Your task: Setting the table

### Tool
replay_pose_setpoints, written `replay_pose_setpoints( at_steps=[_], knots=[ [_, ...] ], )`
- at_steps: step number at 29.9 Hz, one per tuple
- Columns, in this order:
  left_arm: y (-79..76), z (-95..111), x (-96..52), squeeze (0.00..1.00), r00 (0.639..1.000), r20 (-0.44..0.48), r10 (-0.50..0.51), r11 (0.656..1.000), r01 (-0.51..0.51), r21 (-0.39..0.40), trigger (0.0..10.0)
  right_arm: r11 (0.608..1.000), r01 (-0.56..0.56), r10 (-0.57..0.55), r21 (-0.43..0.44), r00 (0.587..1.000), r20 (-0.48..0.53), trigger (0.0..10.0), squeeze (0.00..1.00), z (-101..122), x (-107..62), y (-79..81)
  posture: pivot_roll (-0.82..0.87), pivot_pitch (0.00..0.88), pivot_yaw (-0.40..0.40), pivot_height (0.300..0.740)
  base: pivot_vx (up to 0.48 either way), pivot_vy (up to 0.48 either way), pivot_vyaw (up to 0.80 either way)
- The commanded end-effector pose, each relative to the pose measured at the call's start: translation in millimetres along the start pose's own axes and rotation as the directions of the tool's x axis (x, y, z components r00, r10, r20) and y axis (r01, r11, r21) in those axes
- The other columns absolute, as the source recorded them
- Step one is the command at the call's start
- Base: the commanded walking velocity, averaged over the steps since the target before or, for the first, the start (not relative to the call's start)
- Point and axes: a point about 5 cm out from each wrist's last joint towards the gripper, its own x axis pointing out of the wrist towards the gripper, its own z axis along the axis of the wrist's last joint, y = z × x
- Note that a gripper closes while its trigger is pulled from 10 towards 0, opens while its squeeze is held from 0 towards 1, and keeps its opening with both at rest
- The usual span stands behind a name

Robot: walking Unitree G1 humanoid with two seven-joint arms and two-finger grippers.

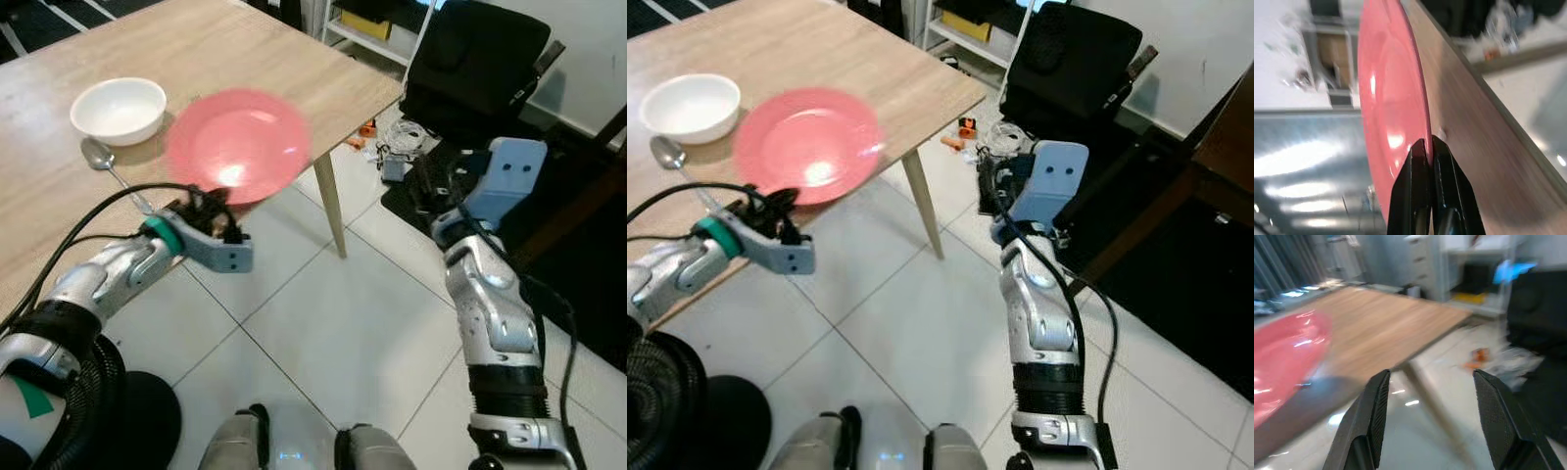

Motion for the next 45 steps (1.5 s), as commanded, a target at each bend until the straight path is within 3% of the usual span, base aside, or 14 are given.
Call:
replay_pose_setpoints(
  at_steps=[1,4,6,7,8,9,10,12,15,17,20,34,36,45],
  knots=[
    [16.2,-0.1,1.2,0.00,0.999,0.033,0.033,0.999,-0.033,0.004,10.0,0.995,-0.081,0.081,0.057,0.997,-0.005,10.0,0.00,3.9,-0.1,6.0,0.06,0.049,0.024,0.740,0.000,0.000,0.00],
    [24.3,3.4,3.7,0.00,0.997,0.065,0.050,0.999,-0.050,0.009,10.0,0.987,-0.143,0.144,0.076,0.990,-0.007,10.0,0.00,5.2,-0.3,11.6,0.06,0.050,0.024,0.740,0.000,0.000,0.00],
    [33.8,7.0,7.2,0.00,0.993,0.098,0.073,0.997,-0.075,0.017,10.0,0.925,-0.198,0.213,0.325,0.977,-0.010,10.0,0.00,6.9,-1.6,16.5,0.07,0.048,0.021,0.740,0.000,0.000,0.00],
    [33.8,7.0,7.2,0.00,0.993,0.098,0.073,0.997,-0.075,0.017,10.0,0.925,-0.198,0.213,0.325,0.977,-0.010,10.0,0.00,6.9,-1.6,16.5,0.07,0.048,0.021,0.740,0.000,0.000,0.00],
    [35.3,7.6,8.0,0.00,0.992,0.102,0.078,0.997,-0.080,0.018,10.0,0.877,-0.200,0.220,0.436,0.975,0.006,10.0,0.00,8.8,-1.6,15.7,0.07,0.048,0.021,0.740,0.000,0.000,0.00],
    [35.3,7.6,8.0,0.00,0.992,0.102,0.078,0.997,-0.080,0.018,10.0,0.877,-0.200,0.220,0.436,0.975,0.006,10.0,0.00,8.8,-1.6,15.7,0.07,0.048,0.021,0.740,0.000,0.000,0.00],
    [36.1,8.6,8.9,0.00,0.991,0.108,0.080,0.996,-0.082,0.017,10.0,0.824,-0.217,0.235,0.524,0.972,0.034,10.0,0.00,12.3,-2.0,16.2,0.06,0.050,0.020,0.740,0.000,0.000,0.00],
    [36.1,8.6,8.9,0.00,0.991,0.108,0.080,0.996,-0.082,0.017,10.0,0.824,-0.217,0.235,0.524,0.972,0.034,10.0,0.00,12.3,-2.0,16.2,0.06,0.050,0.020,0.740,0.000,0.000,0.00],
    [36.1,15.3,12.8,0.00,0.987,0.138,0.085,0.996,-0.088,0.009,10.0,0.732,-0.261,0.274,0.630,0.959,0.079,10.0,0.00,17.1,-2.8,22.4,0.06,0.048,0.016,0.740,0.000,0.000,0.00],
    [36.1,15.3,12.8,0.00,0.987,0.138,0.085,0.996,-0.088,0.009,10.0,0.732,-0.261,0.274,0.630,0.959,0.079,10.0,0.00,17.1,-2.8,22.4,0.06,0.048,0.016,0.740,0.000,0.000,0.00],
    [38.0,32.4,22.8,0.00,0.973,0.212,0.092,0.996,-0.094,-0.004,10.0,0.655,-0.289,0.328,0.698,0.941,0.082,10.0,0.00,12.8,-0.9,36.0,0.07,0.044,0.014,0.740,0.000,0.000,0.00],
    [35.8,64.4,31.1,0.00,0.929,0.364,0.073,0.997,-0.064,-0.036,10.0,0.589,-0.290,0.369,0.755,0.927,0.068,10.0,0.00,12.4,6.6,51.3,0.05,0.037,0.021,0.740,0.000,0.000,0.00],
    [32.8,67.0,28.3,0.00,0.922,0.382,0.060,0.998,-0.050,-0.037,10.0,0.596,-0.252,0.330,0.763,0.943,0.054,0.0,0.00,10.5,9.3,46.0,0.05,0.040,0.019,0.740,0.000,0.000,0.00],
    [30.8,67.7,26.6,0.00,0.919,0.390,0.051,0.999,-0.041,-0.036,10.0,0.608,-0.217,0.294,0.764,0.955,0.037,0.0,0.00,7.5,10.8,40.5,0.05,0.042,0.017,0.740,0.000,0.000,0.00]
  ],
)
